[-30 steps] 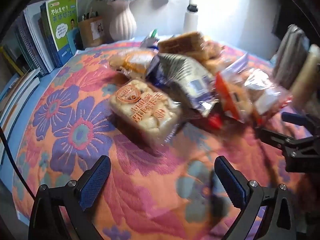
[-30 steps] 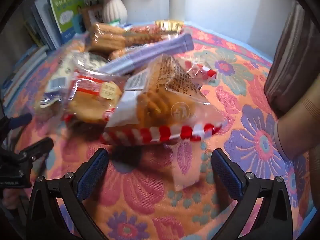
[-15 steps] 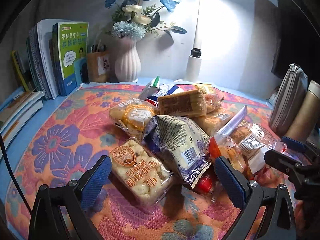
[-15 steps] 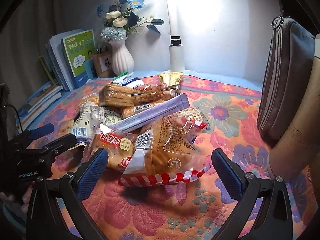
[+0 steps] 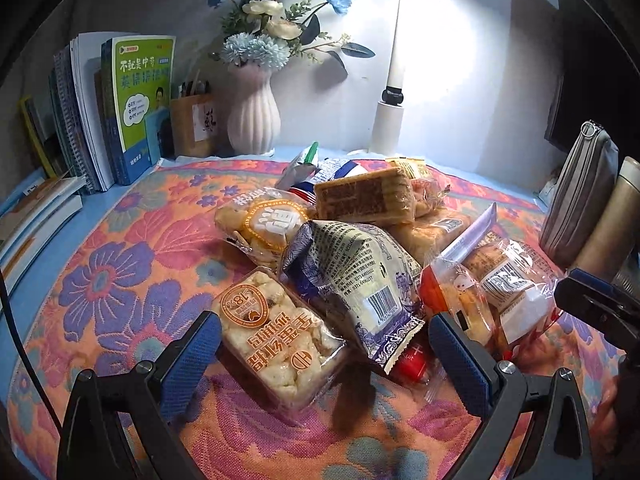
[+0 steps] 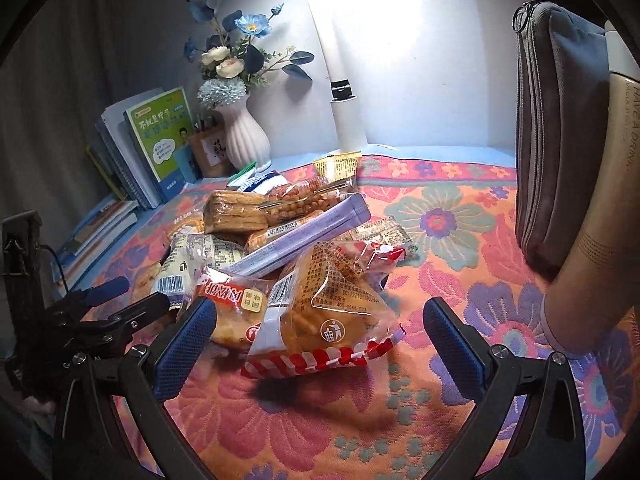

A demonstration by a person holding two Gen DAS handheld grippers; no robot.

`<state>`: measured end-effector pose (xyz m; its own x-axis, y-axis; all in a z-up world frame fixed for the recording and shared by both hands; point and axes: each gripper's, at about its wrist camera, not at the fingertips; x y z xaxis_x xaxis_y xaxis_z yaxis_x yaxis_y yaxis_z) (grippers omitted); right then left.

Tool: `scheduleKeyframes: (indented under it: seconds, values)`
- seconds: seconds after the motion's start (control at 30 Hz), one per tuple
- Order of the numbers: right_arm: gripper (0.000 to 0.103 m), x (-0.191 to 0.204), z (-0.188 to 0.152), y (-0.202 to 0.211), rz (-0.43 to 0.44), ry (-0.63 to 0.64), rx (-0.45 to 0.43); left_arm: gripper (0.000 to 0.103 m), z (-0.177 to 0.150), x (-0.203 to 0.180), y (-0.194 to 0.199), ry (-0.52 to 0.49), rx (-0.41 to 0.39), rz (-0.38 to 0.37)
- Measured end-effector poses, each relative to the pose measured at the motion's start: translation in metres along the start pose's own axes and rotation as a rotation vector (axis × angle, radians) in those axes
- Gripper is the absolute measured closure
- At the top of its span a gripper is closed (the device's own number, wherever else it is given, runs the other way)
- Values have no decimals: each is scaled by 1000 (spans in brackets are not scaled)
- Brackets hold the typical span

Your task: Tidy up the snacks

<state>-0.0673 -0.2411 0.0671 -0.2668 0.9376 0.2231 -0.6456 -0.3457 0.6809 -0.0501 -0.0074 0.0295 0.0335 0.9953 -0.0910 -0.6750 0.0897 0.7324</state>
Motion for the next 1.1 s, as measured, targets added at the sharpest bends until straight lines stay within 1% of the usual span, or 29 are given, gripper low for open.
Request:
scheduleKeyframes:
  seconds: [0.1,0.4,1.1]
  values:
    - [0,2,0,0,-12,4,-3,0,-1,-1,0,-8,6,-2]
    - [0,6,0,-2,-33,21,7,0,1,0,-2,12,17,-16]
    - [0,7,0,-3,-44,32,16,0,1,4,-3,35,23,-26]
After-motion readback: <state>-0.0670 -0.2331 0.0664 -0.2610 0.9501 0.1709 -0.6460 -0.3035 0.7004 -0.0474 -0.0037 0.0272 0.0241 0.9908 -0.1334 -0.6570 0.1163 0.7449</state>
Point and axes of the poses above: each gripper's, at about its wrist camera, not at the fingertips, and y roughly against the way its jaws point, x to its left, z to its top, and after that the axes turned 8 degrees about x, right-handed
